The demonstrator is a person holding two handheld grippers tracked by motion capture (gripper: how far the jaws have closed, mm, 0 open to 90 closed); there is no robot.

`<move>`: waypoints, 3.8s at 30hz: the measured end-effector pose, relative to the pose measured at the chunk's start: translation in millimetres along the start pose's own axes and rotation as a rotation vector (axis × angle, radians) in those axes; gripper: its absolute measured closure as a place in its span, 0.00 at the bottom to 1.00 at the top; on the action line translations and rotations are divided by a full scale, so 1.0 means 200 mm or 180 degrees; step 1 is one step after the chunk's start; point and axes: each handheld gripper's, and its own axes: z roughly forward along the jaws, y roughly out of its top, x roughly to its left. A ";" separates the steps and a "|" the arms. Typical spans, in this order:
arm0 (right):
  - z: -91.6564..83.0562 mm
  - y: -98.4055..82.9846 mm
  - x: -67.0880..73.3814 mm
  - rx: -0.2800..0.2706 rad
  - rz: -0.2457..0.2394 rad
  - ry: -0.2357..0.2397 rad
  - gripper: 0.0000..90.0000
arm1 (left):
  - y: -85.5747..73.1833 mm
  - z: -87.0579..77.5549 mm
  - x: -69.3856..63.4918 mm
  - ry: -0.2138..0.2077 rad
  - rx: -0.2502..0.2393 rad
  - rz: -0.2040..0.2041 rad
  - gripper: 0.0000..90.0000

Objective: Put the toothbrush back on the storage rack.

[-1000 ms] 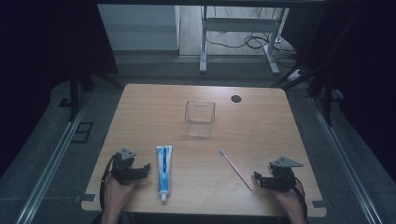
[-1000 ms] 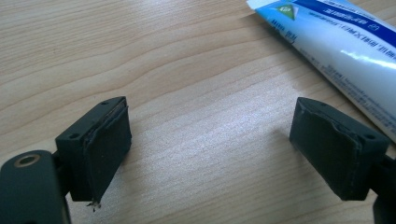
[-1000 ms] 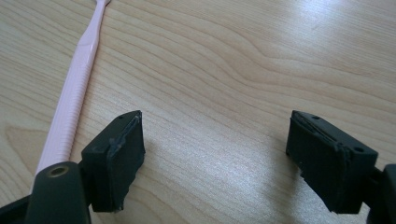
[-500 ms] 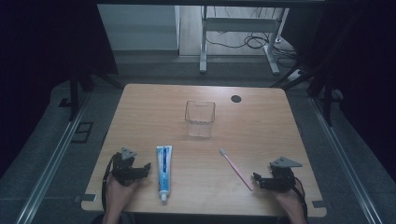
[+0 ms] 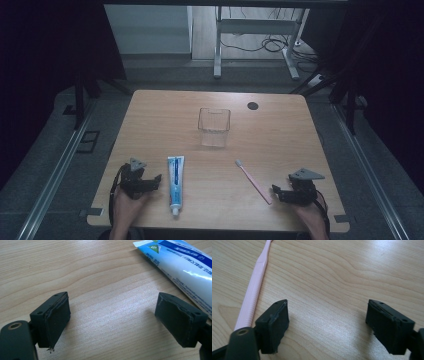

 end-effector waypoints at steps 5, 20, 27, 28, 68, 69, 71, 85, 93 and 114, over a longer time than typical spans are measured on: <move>-0.01 0.00 -0.01 0.0025 0.0031 0.0034 0.31 | 0.00 0.00 0.00 0.0000 -0.0001 -0.0001 0.14; -0.09 0.08 0.12 -0.0042 -0.0079 0.0395 0.68 | 0.00 0.00 0.00 0.0000 0.0001 -0.0001 0.14; -0.09 0.10 0.21 -0.0059 -0.0181 0.0641 0.86 | 0.00 0.00 0.00 -0.0001 0.0000 0.0002 0.14; -0.09 0.10 0.23 -0.0047 -0.0193 0.0678 0.87 | 0.00 0.00 0.00 0.0003 0.0000 0.0002 0.14; -0.04 0.06 0.16 0.0151 -0.0233 0.0708 0.92 | 0.00 0.00 0.00 0.0003 0.0001 0.0003 0.14; -0.04 0.07 0.17 0.0155 -0.0231 0.0708 0.91 | 0.00 0.00 0.00 -0.0001 0.0001 0.0002 0.14; -0.05 0.07 0.17 0.0168 -0.0242 0.0724 0.88 | 0.00 0.00 0.00 0.0002 0.0001 0.0002 0.14; -0.08 0.14 0.14 0.0362 -0.0211 0.0720 0.78 | 0.00 0.00 0.00 0.0000 0.0001 0.0002 0.14; -0.07 0.21 0.13 0.0620 -0.0308 0.0688 0.76 | 0.00 0.00 0.00 0.0005 0.0001 0.0004 0.14; 0.06 0.36 0.16 0.1317 -0.0717 0.0639 0.77 | 0.00 0.00 0.00 0.0003 0.0008 0.0009 0.14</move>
